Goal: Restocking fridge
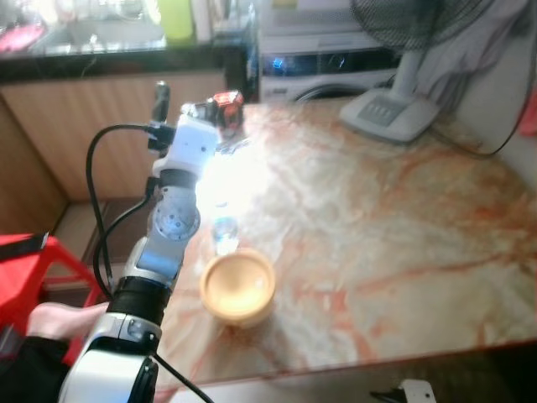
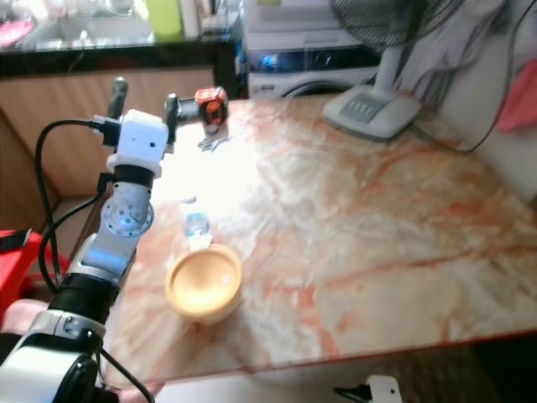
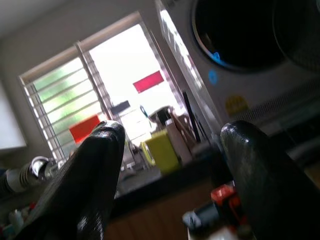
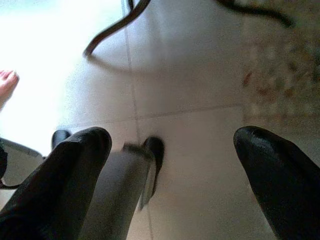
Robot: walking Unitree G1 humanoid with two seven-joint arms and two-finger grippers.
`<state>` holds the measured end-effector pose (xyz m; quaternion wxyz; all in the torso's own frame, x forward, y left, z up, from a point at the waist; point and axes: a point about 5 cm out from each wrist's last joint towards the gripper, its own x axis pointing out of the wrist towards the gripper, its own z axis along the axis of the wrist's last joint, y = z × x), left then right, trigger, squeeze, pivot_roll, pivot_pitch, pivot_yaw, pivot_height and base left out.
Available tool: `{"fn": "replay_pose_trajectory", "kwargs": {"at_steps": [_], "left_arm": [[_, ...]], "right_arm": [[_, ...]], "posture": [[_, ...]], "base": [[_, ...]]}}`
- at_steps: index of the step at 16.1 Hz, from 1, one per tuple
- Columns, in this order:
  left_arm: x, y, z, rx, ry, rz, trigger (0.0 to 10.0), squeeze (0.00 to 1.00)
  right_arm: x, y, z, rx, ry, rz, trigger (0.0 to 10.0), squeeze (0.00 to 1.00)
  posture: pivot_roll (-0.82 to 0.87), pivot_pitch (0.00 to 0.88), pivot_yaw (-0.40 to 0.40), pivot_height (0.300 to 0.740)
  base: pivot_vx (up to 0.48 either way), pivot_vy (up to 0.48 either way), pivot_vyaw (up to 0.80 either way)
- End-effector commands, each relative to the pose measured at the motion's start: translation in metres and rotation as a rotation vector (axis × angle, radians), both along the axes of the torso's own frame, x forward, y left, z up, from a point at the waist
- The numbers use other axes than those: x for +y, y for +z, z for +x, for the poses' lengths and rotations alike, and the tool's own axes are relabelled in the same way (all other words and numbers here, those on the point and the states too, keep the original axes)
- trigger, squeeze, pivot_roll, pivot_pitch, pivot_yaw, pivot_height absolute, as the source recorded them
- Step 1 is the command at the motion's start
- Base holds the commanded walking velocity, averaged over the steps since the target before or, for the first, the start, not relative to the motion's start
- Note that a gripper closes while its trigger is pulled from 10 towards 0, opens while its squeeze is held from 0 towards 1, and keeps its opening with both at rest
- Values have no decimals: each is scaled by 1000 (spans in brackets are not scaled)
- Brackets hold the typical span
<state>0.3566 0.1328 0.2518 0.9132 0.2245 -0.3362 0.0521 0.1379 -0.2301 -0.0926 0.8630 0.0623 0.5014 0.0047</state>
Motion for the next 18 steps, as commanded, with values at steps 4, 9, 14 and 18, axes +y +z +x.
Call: {"fn": "replay_pose_trajectory", "kwargs": {"at_steps": [4,9,14,18], "left_arm": [[-23,1,5,170,-205,78,10000,0],[-34,17,5,631,-536,81,10000,0],[17,44,8,982,-567,231,10000,0],[15,29,5,1165,-741,216,10000,0]], "right_arm": [[7,-1,1,0,6,18,10000,0],[7,-1,1,5,9,19,10000,0],[8,-1,1,16,27,20,10000,0],[9,-2,1,21,39,17,10000,0]], "posture": [[93,23,-32,740],[124,22,-22,740],[158,16,-8,740],[158,6,-4,740]], "base": [[0,0,0],[0,0,0],[0,0,0],[0,0,0]]}}
